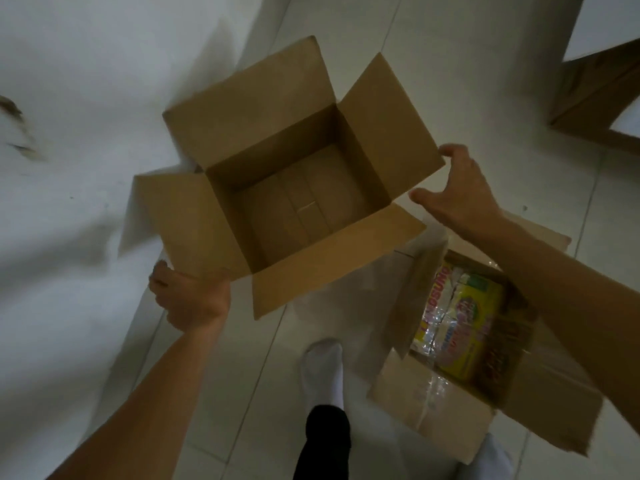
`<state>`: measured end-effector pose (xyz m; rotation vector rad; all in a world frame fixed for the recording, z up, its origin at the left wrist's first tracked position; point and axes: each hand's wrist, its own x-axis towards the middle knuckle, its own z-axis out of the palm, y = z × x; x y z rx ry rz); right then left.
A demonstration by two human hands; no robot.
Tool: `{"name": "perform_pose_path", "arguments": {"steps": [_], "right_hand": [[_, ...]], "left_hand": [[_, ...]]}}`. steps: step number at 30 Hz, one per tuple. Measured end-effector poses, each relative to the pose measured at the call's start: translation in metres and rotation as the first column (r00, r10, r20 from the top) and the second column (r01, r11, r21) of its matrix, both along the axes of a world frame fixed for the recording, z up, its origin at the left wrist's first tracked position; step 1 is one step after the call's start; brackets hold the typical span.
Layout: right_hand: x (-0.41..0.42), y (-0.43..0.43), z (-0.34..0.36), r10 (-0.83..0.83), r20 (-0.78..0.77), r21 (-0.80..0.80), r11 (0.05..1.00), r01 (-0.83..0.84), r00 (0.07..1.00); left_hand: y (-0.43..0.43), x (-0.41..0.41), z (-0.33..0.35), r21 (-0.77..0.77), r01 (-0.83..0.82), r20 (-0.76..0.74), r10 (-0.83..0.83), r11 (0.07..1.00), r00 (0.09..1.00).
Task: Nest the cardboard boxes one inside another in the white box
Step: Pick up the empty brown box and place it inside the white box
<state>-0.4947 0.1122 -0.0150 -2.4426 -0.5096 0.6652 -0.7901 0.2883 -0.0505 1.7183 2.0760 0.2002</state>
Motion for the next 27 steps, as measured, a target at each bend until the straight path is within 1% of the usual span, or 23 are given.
{"name": "perform_pose_path", "arguments": {"steps": [1,3,5,8,10,12,14,17,20,22,24,27], "right_hand": [[0.005,0.01,-0.005,0.031,0.034,-0.051,0.998,-0.029,0.999],[0.014,0.028,-0.015,0.057,0.053,-0.123,0.991,-0.051,0.997],[0.021,0.041,-0.023,0.057,0.049,-0.173,0.984,-0.047,0.997],[0.029,0.053,-0.03,0.058,0.138,-0.308,0.951,-0.013,0.989],[0.031,0.059,-0.032,0.05,0.17,-0.36,0.933,0.015,0.984],[0.029,0.063,-0.032,0.091,0.139,-0.389,0.921,-0.03,0.986],[0.022,0.065,-0.03,0.115,0.109,-0.38,0.923,-0.065,0.987],[0.008,0.058,-0.028,0.05,0.078,-0.336,0.942,-0.022,0.996],[-0.009,0.041,-0.027,-0.054,0.014,-0.303,0.951,0.056,0.998],[-0.026,0.028,-0.026,-0.083,-0.02,-0.314,0.947,0.073,0.996],[-0.042,0.019,-0.024,-0.107,-0.091,-0.32,0.945,0.073,0.99],[-0.06,0.013,-0.023,-0.174,-0.209,-0.311,0.945,0.103,0.962]], "left_hand": [[0.009,0.0,-0.005,-0.037,-0.035,0.002,0.036,0.999,0.999],[0.024,0.001,-0.013,-0.114,-0.086,0.047,0.092,0.99,0.995],[0.033,0.002,-0.018,-0.129,-0.097,0.08,0.108,0.987,0.991],[0.039,0.003,-0.021,-0.03,-0.083,0.034,0.084,0.996,0.996],[0.039,0.004,-0.021,0.049,-0.032,0.026,0.03,0.998,0.999],[0.037,0.01,-0.02,0.133,0.029,0.048,-0.035,0.991,0.998],[0.035,0.017,-0.018,0.194,0.089,0.086,-0.107,0.977,0.99],[0.04,0.027,-0.017,0.241,0.175,0.117,-0.207,0.955,0.971],[0.055,0.037,-0.016,0.257,0.298,0.066,-0.324,0.92,0.944],[0.07,0.044,-0.014,0.262,0.404,0.013,-0.422,0.876,0.907],[0.086,0.052,-0.014,0.246,0.493,-0.026,-0.503,0.834,0.864],[0.104,0.067,-0.014,0.218,0.549,-0.035,-0.555,0.807,0.831]]}}
